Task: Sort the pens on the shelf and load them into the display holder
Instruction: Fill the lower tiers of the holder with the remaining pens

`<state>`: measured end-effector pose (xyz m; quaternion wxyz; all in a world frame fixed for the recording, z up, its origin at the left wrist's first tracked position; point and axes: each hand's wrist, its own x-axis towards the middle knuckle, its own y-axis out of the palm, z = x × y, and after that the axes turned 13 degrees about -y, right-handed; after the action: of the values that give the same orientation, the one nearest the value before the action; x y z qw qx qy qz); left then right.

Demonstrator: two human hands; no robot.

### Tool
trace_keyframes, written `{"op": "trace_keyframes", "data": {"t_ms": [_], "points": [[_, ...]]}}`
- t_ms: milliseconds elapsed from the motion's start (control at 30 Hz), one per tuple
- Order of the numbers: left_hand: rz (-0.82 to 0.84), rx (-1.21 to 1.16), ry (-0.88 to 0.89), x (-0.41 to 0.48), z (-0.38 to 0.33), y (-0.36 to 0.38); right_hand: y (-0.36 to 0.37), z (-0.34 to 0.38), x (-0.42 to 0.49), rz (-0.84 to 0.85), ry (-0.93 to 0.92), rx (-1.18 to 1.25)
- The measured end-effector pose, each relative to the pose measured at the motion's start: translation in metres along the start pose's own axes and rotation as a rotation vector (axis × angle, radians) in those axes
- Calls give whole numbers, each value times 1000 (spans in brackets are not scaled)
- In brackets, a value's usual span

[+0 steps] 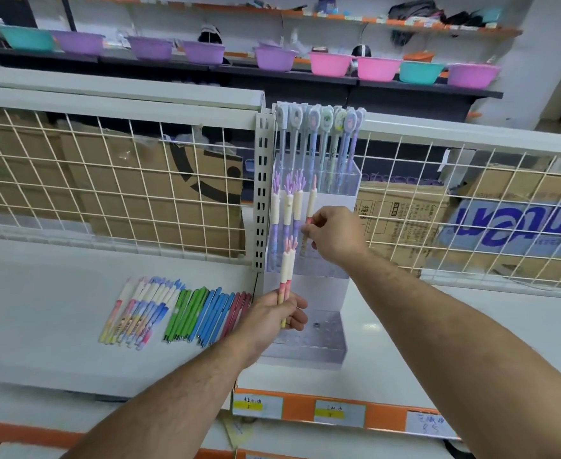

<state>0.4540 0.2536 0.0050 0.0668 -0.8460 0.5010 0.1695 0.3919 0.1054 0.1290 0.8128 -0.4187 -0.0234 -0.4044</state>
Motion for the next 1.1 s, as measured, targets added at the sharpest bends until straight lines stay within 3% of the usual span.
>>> {"op": "trace_keyframes", "data": {"t_ms": [300,467,567,700,900,1100], "points": [[4,-29,1,-6,-4,1,-11,-1,-35,-72,-15,163],[64,-117,12,-7,-5,2,-6,5,-69,296,-82,193],[70,-138,19,-7,-5,2,3,7,-76,345,-118,145],[73,-144,11,-5,-3,0,0,10,-73,221,-94,217],[51,-122,5,-3,-1,-2,-35,24,-32,-182,-70,281],[45,-88,0,-3,-2,-2,-32,21,-12,-226,-104,96]]}}
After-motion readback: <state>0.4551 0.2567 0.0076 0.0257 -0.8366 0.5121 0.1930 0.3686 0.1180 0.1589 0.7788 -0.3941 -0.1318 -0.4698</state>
